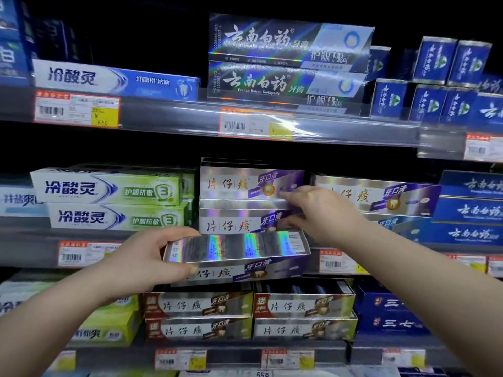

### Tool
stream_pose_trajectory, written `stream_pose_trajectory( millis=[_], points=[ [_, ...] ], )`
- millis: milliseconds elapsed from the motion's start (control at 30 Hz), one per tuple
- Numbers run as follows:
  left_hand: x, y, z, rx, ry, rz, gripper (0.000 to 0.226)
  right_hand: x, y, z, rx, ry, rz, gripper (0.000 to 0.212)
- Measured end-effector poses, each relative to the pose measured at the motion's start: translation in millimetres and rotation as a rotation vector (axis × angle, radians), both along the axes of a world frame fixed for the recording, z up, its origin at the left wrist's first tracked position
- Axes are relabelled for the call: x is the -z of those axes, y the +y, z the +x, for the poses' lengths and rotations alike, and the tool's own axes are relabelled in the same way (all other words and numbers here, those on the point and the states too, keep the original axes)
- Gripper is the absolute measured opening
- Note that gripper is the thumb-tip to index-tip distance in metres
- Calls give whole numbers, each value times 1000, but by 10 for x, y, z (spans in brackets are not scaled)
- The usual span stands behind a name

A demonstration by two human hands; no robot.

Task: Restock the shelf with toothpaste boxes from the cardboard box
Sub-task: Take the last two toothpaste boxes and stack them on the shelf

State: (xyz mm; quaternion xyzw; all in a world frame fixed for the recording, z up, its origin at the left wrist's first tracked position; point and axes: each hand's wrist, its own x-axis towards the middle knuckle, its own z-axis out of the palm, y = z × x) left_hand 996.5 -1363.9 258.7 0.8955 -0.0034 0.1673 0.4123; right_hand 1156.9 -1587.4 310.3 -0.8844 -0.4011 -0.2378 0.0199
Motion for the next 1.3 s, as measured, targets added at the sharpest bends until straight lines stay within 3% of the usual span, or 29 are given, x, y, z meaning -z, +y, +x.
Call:
stream_pose_trajectory(
  millis=[133,200,333,433,633,800,1000,1167,1233,1300],
  points=[
    [-238,-26,-11,-5,-42,-68,42,-155,-297,-59,-82,41,366,33],
    [-414,-53,44,0,-77,-62,43,-190,-415,-74,-57,123,423,32],
    [-729,-83,241,-67,-120,1,44,-194,-481,-137,-46,231,396,37],
    [-884,-142,411,-51,-107,-49,36,-181,-430,-153,-68,310,407,26],
    [-898,-112,647,-175,-100,-33,45,36,-278,-34,55,342,372,17],
    [-741,-220,685,-441,-215,290,34,78,-217,-24,208,207,383,27],
    [-538,-241,588,-505,-222,338,67,39,-159,10,251,202,374,20],
    [-357,-263,539,-525,-249,276,76,38,-163,27,266,207,359,27],
    [-314,-287,523,-544,-269,214,66,54,-161,34,267,215,357,30],
    [-291,-307,519,-567,-292,222,41,83,-150,35,259,216,339,29]
  ],
)
